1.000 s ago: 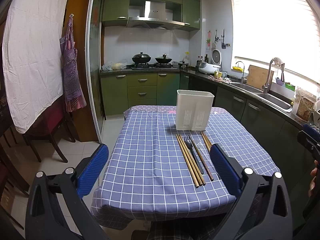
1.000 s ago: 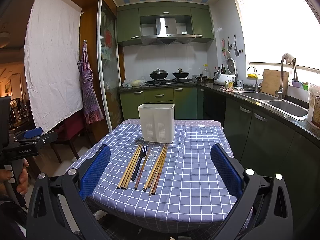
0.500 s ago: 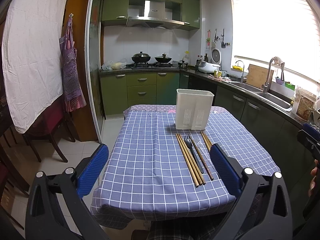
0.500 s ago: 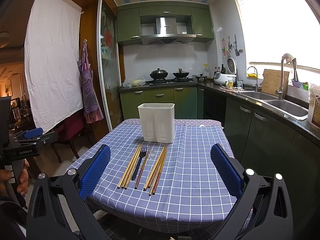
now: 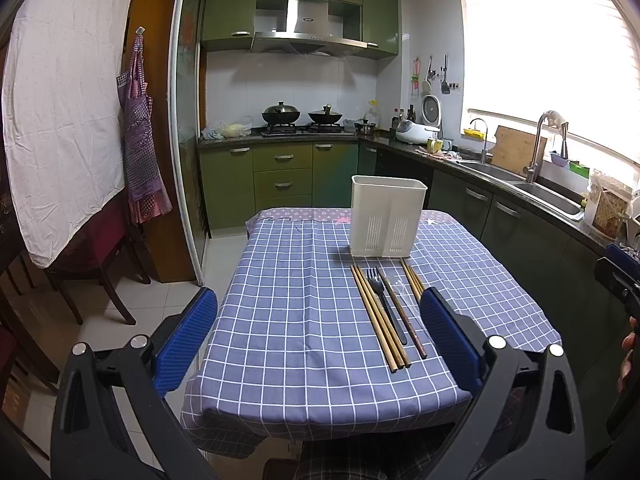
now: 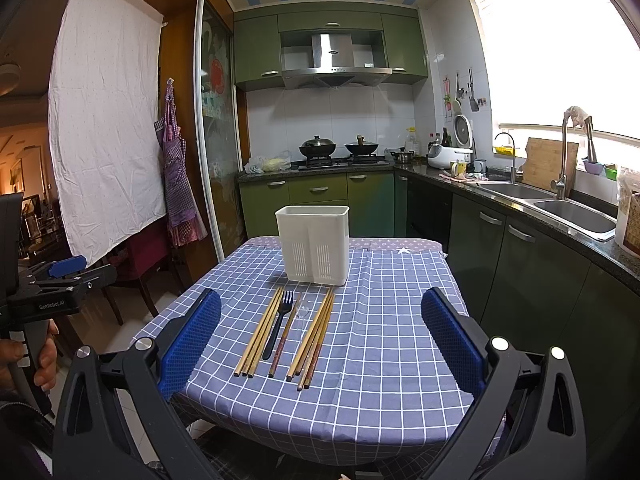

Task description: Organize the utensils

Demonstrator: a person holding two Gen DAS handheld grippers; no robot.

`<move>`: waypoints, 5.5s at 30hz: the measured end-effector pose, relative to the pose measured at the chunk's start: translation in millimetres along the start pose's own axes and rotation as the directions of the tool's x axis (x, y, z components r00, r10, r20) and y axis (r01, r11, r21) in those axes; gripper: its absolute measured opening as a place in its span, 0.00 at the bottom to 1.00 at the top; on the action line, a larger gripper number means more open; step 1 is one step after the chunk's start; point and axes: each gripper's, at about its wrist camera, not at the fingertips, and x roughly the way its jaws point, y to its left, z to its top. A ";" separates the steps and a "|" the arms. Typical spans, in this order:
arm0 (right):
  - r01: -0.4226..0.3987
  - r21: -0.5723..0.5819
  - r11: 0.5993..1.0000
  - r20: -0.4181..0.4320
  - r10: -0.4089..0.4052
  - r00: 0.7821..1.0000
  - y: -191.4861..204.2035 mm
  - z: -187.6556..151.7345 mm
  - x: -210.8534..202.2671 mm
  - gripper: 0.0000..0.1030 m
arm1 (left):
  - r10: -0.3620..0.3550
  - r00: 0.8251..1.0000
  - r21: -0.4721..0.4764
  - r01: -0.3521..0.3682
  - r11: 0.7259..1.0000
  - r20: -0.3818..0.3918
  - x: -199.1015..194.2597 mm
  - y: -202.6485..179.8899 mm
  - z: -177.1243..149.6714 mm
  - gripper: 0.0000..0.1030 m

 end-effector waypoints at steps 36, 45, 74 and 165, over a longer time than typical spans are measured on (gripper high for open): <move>0.033 -0.017 0.999 -0.530 -0.037 0.847 -64.5 -3.7 218.5 0.68 | -0.213 0.757 -0.138 0.162 0.977 -0.617 257.0 -60.0 21.4 0.74; 0.018 -0.024 1.000 -0.559 -0.028 0.829 -69.3 -21.0 221.1 0.58 | -0.243 0.659 -0.184 0.159 0.970 -0.712 304.5 -83.6 9.1 0.26; -0.017 -0.082 0.996 -0.599 -0.036 0.800 -56.9 -19.5 244.1 0.48 | -0.155 0.676 -0.101 0.119 0.988 -0.721 348.7 -123.4 14.2 0.09; 0.050 0.121 0.991 -0.107 -0.037 0.994 -14.6 188.6 422.8 0.09 | -0.249 0.960 -0.017 0.249 0.968 -0.127 246.2 -32.6 139.7 0.32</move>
